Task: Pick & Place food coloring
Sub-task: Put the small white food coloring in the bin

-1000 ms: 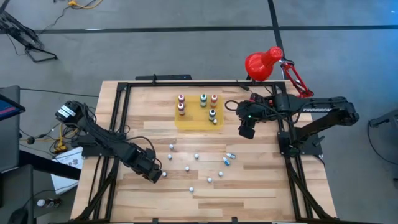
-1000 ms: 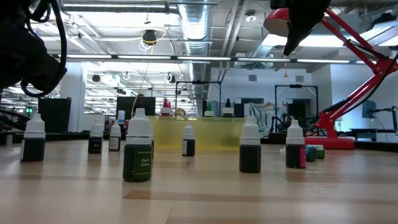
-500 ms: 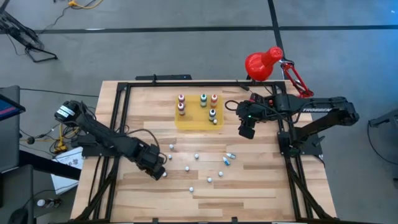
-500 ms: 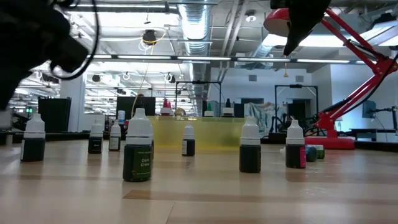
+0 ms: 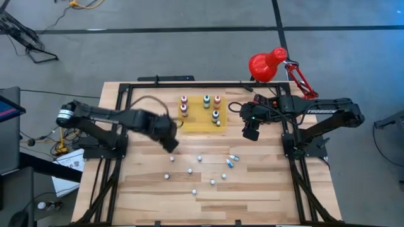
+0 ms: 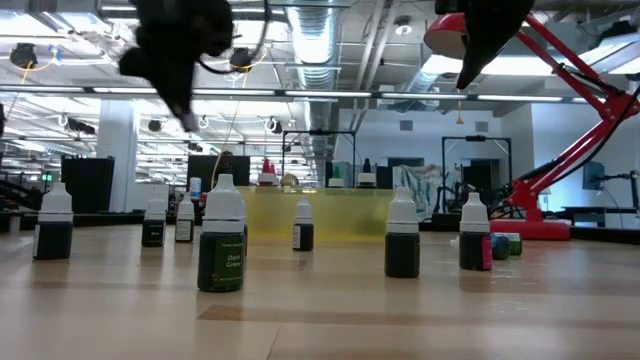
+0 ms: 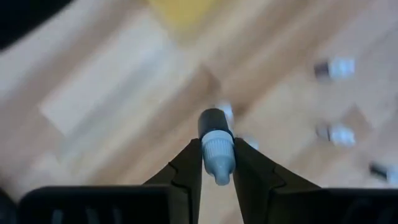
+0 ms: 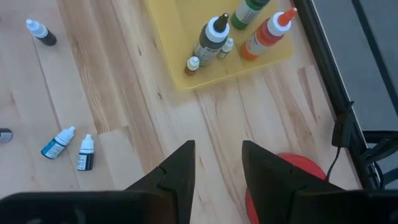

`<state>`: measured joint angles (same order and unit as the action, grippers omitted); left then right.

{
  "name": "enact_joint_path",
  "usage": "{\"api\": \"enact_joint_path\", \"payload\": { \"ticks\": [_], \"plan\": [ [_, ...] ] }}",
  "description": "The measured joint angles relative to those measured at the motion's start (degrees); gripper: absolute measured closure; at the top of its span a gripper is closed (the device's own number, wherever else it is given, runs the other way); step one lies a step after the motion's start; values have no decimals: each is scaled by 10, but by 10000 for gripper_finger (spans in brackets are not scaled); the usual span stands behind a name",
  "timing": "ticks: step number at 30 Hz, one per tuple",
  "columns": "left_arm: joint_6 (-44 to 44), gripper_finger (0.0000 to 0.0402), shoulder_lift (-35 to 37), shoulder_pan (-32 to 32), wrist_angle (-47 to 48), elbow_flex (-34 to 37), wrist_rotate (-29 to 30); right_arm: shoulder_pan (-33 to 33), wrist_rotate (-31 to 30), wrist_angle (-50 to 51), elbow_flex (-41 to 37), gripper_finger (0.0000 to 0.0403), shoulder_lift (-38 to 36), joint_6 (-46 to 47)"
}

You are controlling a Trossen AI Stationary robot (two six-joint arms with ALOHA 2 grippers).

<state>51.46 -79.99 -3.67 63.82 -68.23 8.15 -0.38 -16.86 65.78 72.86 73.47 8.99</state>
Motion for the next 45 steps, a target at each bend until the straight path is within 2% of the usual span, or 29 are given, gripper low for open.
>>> {"api": "enact_joint_path", "payload": {
  "ticks": [5,9,20,30,45],
  "plan": [
    [-116,343,-42,81,-59,-1,-11,0,0,2,0,281,0,0],
    [-184,339,-93,120,-102,-2,-19,0,0,4,0,281,0,0],
    [-328,337,-224,153,-110,-99,-3,-1,0,4,0,281,0,0],
    [-386,336,-307,159,-102,-131,8,-1,0,2,0,281,0,-4],
    [-410,336,-308,200,-63,-131,-10,-1,0,-3,0,281,0,-5]
  ]
}}
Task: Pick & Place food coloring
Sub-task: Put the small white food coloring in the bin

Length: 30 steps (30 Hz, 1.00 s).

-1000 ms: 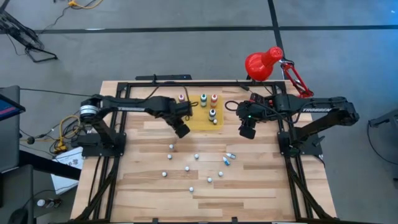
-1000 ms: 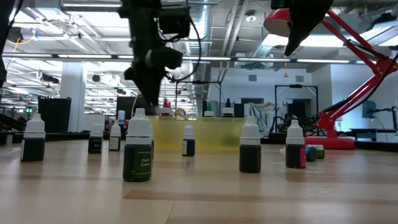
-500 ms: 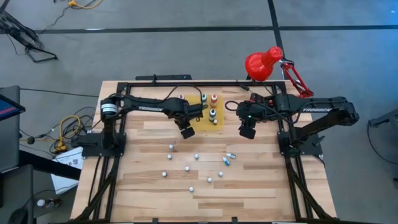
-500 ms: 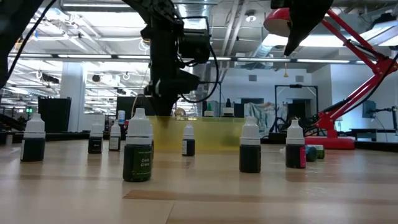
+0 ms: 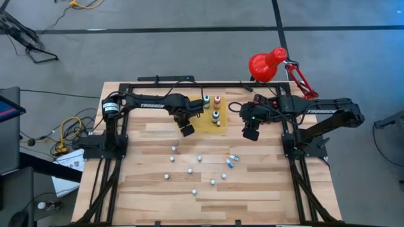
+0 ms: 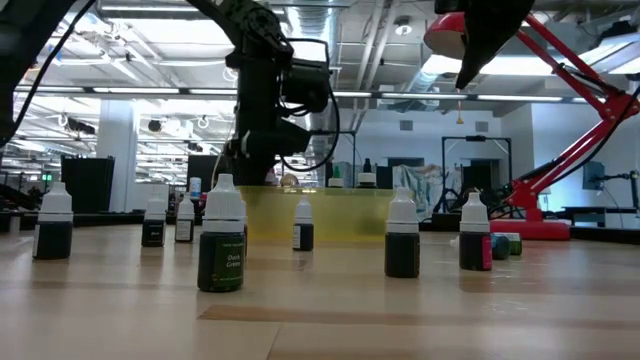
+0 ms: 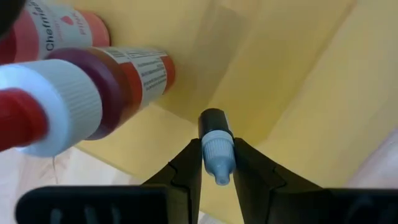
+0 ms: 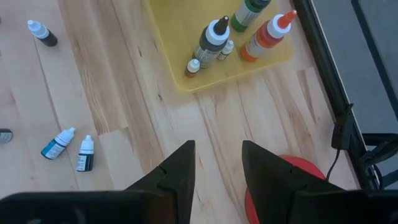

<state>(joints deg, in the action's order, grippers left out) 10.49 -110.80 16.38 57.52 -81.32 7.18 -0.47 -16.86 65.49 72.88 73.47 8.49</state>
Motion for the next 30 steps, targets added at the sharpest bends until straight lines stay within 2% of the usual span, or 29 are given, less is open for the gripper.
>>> {"api": "enact_joint_path", "payload": {
  "ticks": [5,19,30],
  "plan": [
    [-7,336,0,0,-4,0,-36,0,0,0,0,281,0,-1],
    [-8,334,0,-2,-5,0,-28,0,0,0,0,281,0,0],
    [-3,294,0,-2,-5,0,-26,0,0,0,0,281,0,0]
  ]
}}
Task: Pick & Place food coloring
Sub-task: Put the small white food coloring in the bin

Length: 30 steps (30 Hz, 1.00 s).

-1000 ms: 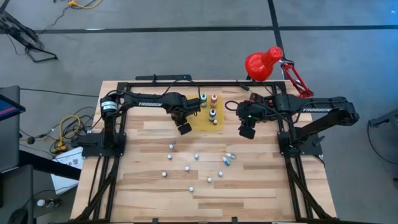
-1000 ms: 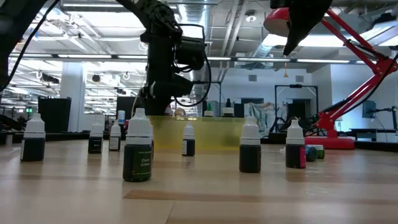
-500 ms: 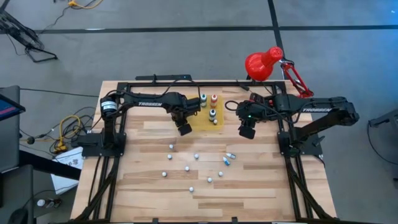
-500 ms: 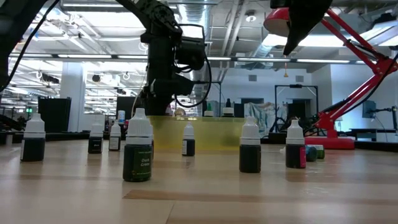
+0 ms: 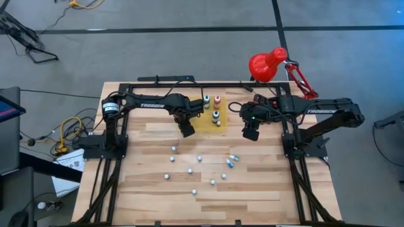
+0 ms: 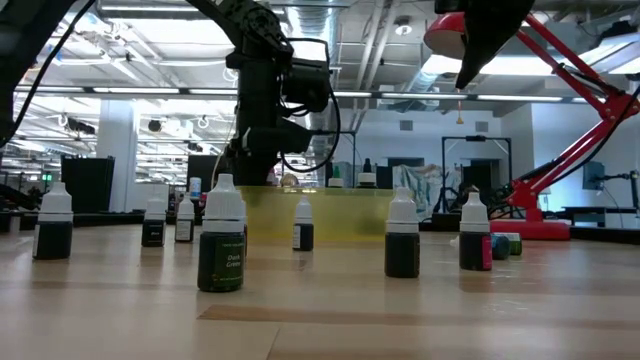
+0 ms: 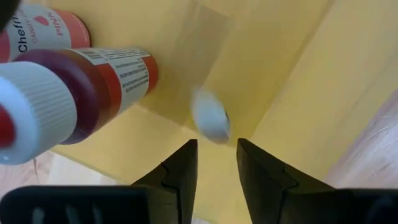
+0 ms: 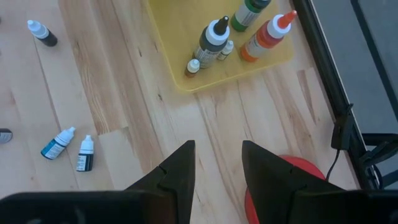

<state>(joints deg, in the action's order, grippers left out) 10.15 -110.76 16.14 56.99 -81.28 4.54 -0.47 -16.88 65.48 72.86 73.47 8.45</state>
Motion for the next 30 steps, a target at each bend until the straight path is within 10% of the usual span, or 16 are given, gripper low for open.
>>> {"api": "enact_joint_path", "payload": {
  "ticks": [12,22,30],
  "plan": [
    [-9,255,1,0,17,-6,-5,0,0,0,0,281,0,1],
    [8,266,3,-6,175,-147,-13,0,0,15,0,281,0,2],
    [88,276,31,-98,247,-159,2,0,0,40,0,281,0,16]
  ]
}}
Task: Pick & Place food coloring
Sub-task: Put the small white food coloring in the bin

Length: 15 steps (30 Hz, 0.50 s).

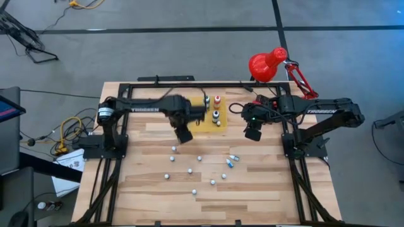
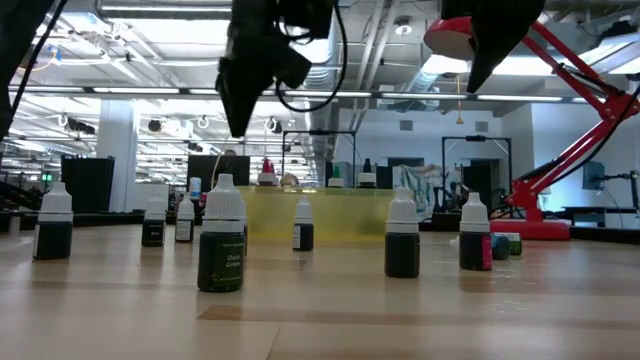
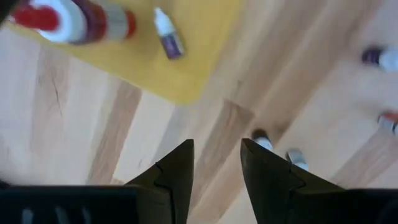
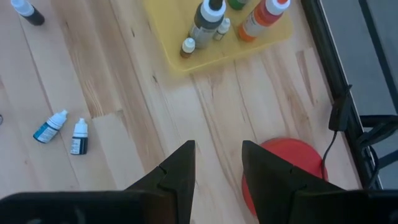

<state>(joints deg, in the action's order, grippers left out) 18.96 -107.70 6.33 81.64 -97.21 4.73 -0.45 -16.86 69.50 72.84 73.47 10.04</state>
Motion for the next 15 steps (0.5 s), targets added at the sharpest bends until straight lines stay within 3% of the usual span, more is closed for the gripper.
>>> {"api": "enact_joint_path", "payload": {
  "ticks": [10,15],
  "plan": [
    [67,277,-1,-114,43,0,23,1,-5,5,-3,281,-2,-14],
    [83,277,10,-139,47,43,41,17,-58,-24,-88,281,-70,23]
  ]
}}
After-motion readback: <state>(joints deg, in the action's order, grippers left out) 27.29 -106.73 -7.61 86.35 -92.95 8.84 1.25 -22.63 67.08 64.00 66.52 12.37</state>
